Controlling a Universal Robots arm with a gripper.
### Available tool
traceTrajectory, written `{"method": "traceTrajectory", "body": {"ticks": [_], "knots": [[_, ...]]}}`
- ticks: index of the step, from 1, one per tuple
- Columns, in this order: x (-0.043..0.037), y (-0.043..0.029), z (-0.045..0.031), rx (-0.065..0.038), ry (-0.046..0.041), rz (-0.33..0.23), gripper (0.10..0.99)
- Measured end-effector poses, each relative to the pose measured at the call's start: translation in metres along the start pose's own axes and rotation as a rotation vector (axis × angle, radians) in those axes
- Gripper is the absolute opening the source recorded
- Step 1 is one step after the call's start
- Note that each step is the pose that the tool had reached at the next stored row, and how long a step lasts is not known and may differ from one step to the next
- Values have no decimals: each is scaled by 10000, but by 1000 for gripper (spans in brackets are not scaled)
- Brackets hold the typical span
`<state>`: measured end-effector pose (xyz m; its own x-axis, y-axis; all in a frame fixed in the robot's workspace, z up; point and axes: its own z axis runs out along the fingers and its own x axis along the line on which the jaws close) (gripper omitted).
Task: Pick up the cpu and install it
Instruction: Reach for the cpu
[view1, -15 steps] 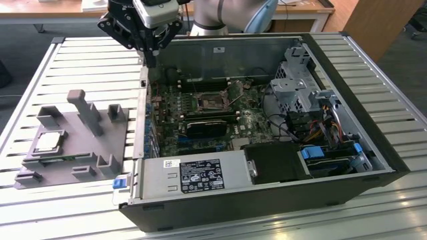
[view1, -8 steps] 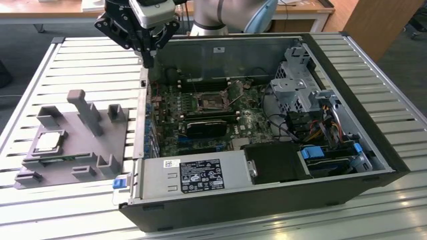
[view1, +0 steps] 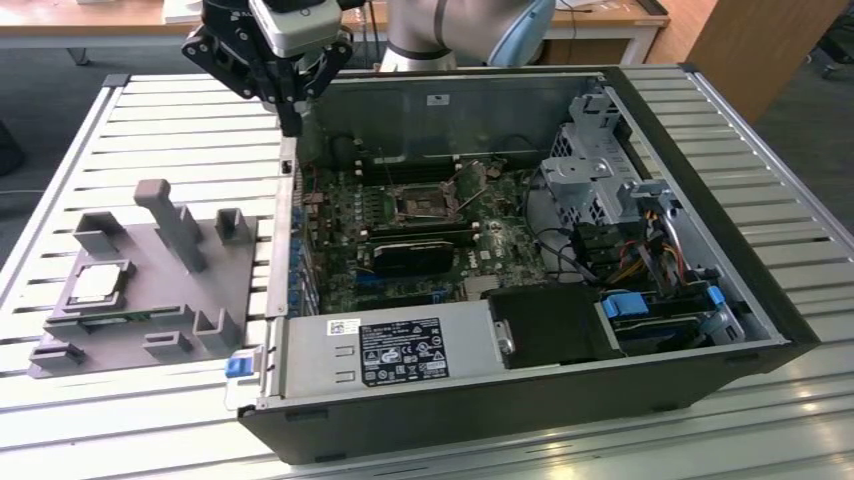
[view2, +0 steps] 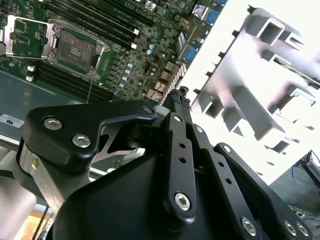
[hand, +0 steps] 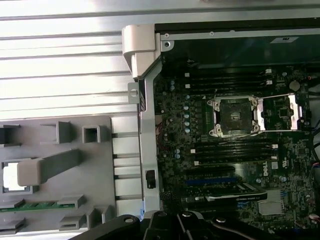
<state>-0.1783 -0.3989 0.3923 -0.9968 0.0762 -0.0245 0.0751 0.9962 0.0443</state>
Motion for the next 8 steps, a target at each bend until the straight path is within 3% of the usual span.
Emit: {"method": "traceTrajectory", "body": {"ticks": [8], "knots": [[45,-3,-1,0,1,0,106]]}}
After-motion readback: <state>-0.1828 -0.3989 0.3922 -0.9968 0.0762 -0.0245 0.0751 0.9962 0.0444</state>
